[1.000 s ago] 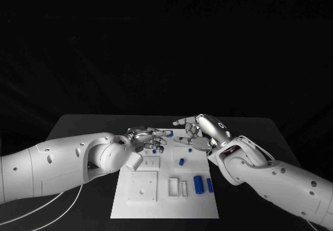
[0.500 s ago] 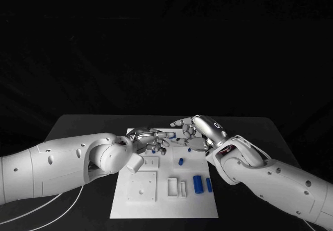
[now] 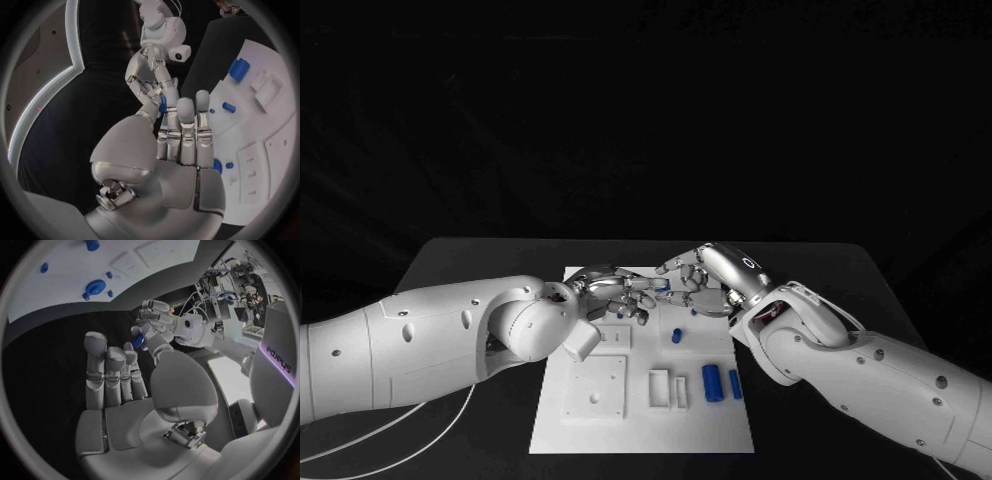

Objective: Assemble the parts on the task board

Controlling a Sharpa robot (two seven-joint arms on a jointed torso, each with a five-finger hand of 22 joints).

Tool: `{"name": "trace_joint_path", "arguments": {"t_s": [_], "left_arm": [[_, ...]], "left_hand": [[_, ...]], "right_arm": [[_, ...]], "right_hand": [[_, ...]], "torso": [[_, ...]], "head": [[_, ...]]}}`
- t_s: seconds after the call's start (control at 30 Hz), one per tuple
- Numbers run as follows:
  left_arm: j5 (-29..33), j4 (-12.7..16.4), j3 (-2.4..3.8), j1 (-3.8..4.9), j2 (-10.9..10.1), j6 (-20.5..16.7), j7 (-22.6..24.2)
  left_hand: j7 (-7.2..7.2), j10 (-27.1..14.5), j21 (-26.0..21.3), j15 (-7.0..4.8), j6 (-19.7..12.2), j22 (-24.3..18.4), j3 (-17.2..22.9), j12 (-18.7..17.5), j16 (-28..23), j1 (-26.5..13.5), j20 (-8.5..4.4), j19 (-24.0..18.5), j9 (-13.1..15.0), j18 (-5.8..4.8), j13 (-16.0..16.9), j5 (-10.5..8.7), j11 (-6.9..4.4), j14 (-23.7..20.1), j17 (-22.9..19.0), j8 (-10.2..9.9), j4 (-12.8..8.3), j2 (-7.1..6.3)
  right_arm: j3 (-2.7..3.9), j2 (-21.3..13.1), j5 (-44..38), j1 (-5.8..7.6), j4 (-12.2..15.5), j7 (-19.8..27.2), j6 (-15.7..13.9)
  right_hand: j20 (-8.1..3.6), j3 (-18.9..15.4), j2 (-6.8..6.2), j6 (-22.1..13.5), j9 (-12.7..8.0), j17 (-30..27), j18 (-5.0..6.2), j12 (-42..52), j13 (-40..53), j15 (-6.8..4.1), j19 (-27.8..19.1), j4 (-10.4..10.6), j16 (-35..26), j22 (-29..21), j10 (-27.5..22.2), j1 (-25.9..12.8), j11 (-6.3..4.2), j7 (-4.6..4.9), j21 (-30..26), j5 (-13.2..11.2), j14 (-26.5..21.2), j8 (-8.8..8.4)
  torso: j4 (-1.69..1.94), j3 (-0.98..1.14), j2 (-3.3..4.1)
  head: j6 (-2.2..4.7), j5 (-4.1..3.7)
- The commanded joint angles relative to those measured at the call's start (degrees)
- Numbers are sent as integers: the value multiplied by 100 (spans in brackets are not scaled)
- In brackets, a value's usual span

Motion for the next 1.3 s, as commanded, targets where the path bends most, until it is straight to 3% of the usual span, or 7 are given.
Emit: {"name": "trace_joint_path", "arguments": {"t_s": [0.03, 0.23, 0.7, 0.97, 1.3], "left_arm": [[-56, 0, 3, 5, 15, 170, 8], [-73, -16, 3, 5, 21, 178, 5], [-149, -61, 3, 5, 21, 176, -32], [-214, -63, 3, 5, 23, 179, -66], [-278, -70, 3, 5, 22, 91, -94]], "left_hand": [[-231, 244, -18, 6, 250, -5, 174, 5, -35, -1, -4, -20, 9, -51, -1, 14, -47, -29, -9, 19, -210, 78], [-230, 243, -17, 7, 247, -6, 174, 2, -36, 0, -3, -22, 11, -50, -2, 7, -46, -33, -10, 18, -221, 84], [-230, 243, -17, 8, 247, -7, 172, 0, -35, 2, -1, -25, 13, -49, -1, -2, -46, -35, -10, 19, -227, 90], [-230, 242, -15, 9, 247, -7, 165, -1, -30, 5, 0, -29, 16, -50, 0, -11, -45, -42, -8, 19, -231, 92], [-222, 230, -15, 17, 197, -9, 126, -34, -28, -13, 6, -33, 1, -51, -11, -28, -37, -50, -11, 18, -209, 73]], "right_arm": [[2, 10, -79, -4, -5, -15, 183], [2, 15, -38, -4, 6, 43, 121], [2, -16, 34, -6, 60, 85, -90], [2, -21, 21, -7, 84, 103, -86], [2, -39, -46, -12, 103, 112, -39]], "right_hand": [[-55, 16, 107, 193, 12, 33, -57, 67, 69, -38, 212, 36, 52, 352, 105, 16, -32, -69, 131, -45, 67, 3], [-123, 133, 229, 451, 10, 123, -135, 161, 222, -95, 246, 26, 139, 392, 281, 4, -99, -157, 403, -200, 154, -8], [-172, 301, 215, 552, 6, 246, -188, 121, 403, -133, 243, 25, 167, 431, 422, -52, -134, -194, 761, -228, 238, -6], [-201, 584, 321, 722, -20, 304, -227, 129, 481, -164, 258, -39, 189, 452, 531, -15, -176, -244, 914, -370, 288, -9], [-278, 550, 455, 860, -17, 395, -333, 143, 712, -222, 284, -129, 170, 491, 735, -27, -233, -311, 1185, -385, 370, -3]], "torso": [[-2, -1, 1], [3, 2, 0], [2, 2, 1], [1, -1, 0], [1, -5, -2]], "head": [[-7, 5], [-20, -2], [-33, -13], [-42, -20], [-53, -26]]}}
